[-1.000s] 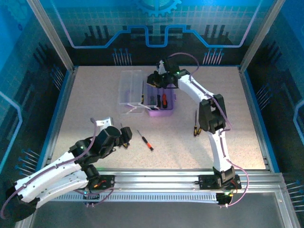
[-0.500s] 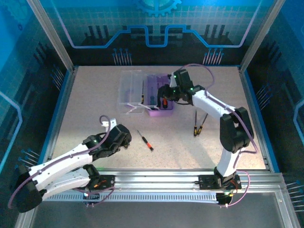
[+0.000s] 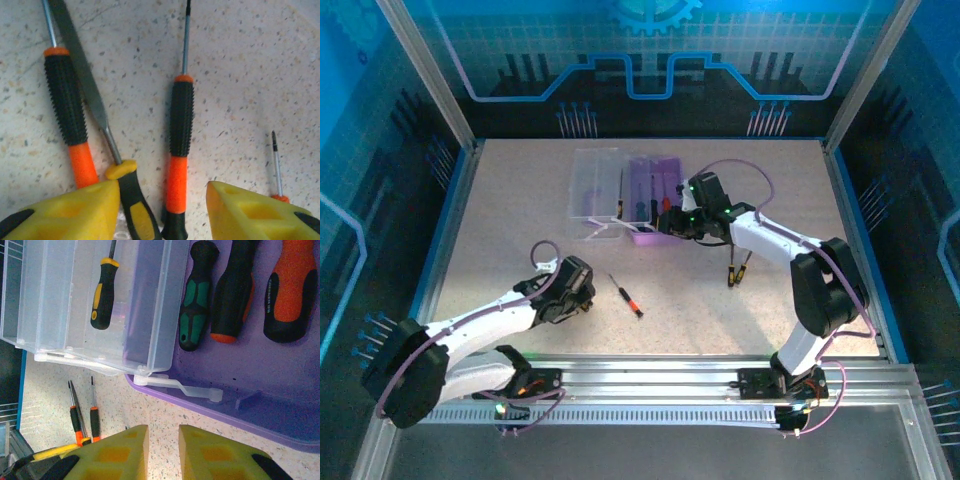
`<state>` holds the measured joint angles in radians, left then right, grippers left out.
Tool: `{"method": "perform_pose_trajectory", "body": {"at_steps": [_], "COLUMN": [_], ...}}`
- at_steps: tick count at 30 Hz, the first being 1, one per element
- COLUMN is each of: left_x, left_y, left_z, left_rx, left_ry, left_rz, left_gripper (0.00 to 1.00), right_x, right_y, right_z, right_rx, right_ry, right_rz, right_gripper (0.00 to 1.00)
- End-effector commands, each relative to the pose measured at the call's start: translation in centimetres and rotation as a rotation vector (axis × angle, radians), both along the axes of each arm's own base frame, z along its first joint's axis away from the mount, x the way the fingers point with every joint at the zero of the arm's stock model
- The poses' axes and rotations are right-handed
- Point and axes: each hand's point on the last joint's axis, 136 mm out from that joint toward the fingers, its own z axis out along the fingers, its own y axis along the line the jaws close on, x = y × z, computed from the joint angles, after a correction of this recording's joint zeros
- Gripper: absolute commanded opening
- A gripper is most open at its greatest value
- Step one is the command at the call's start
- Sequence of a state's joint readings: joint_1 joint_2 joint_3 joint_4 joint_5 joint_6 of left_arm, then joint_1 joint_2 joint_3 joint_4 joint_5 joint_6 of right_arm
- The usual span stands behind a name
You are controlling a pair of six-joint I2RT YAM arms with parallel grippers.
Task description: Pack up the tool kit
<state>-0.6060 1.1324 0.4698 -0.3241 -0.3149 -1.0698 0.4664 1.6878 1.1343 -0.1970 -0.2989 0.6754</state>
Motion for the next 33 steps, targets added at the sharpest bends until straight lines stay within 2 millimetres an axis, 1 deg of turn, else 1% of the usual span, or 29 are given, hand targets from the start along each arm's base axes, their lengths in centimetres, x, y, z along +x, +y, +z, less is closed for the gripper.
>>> {"method": "perform_pose_trajectory", "body": {"at_steps": [1, 4, 7, 10, 12, 13, 15, 16, 17, 19, 20, 23, 25, 27, 29, 30, 33], "left_x": [0.8, 0.7, 0.7, 0.9, 1.1, 1.3, 1.4, 1.6, 1.8, 2.0, 2.1, 2.6, 2.8, 3.0, 3.2, 3.3, 3.3], "left_y": [-0.8, -0.4, -0.8, -1.4, -2.3, -2.5, -3.1, -3.6, -4.3, -5.6, -6.0, -7.4, -8.5, -9.1, -8.9, -8.7, -8.8], "left_z": [0.5, 0.7, 0.9, 1.2, 1.9, 2.5, 3.6, 4.2, 4.8, 5.8, 6.2, 7.7, 8.7, 9.4, 9.5, 9.3, 9.0], "left_rx": [-0.034, -0.021, -0.022, -0.012, -0.006, 0.018, 0.055, 0.056, 0.044, 0.013, 0.001, -0.048, -0.088, -0.123, -0.121, -0.108, -0.107], "left_ry": [-0.031, -0.017, -0.008, 0.013, 0.012, 0.003, -0.022, -0.042, -0.065, -0.108, -0.126, -0.189, -0.244, -0.295, -0.333, -0.335, -0.337], "left_rz": [-0.069, -0.077, -0.100, -0.150, -0.196, -0.211, -0.242, -0.260, -0.286, -0.330, -0.345, -0.394, -0.431, -0.447, -0.446, -0.441, -0.448], "left_gripper": [0.48, 0.48, 0.47, 0.44, 0.42, 0.42, 0.42, 0.43, 0.45, 0.48, 0.50, 0.57, 0.63, 0.73, 0.84, 0.90, 0.96], "right_x": [-0.5, -0.5, -0.5, -0.5, -0.6, -0.5, -0.4, -0.5, -0.7, -1.6, -2.1, -4.1, -5.4, -6.4, -7.5, -7.9, -8.4], "right_y": [0.5, 0.5, 0.6, 0.2, -0.9, -2.0, -4.8, -6.8, -8.7, -11.8, -13.1, -15.6, -16.8, -17.3, -17.4, -17.6, -18.2], "right_z": [1.1, 0.9, 0.8, 0.7, 0.6, 0.4, -0.2, -0.7, -1.1, -1.8, -2.3, -3.8, -5.0, -6.1, -7.6, -7.9, -8.3], "right_rx": [0.022, 0.022, 0.023, -0.002, -0.048, -0.096, -0.222, -0.305, -0.381, -0.503, -0.550, -0.649, -0.694, -0.706, -0.689, -0.692, -0.707], "right_ry": [-0.039, -0.031, -0.031, -0.035, -0.043, -0.050, -0.063, -0.062, -0.066, -0.063, -0.053, -0.003, 0.035, 0.071, 0.109, 0.120, 0.132], "right_rz": [0.034, 0.036, 0.042, 0.040, 0.018, -0.014, -0.087, -0.136, -0.179, -0.246, -0.267, -0.297, -0.307, -0.306, -0.282, -0.283, -0.297], "right_gripper": [0.24, 0.24, 0.24, 0.24, 0.24, 0.24, 0.26, 0.27, 0.27, 0.31, 0.32, 0.37, 0.39, 0.40, 0.42, 0.42, 0.41]}}
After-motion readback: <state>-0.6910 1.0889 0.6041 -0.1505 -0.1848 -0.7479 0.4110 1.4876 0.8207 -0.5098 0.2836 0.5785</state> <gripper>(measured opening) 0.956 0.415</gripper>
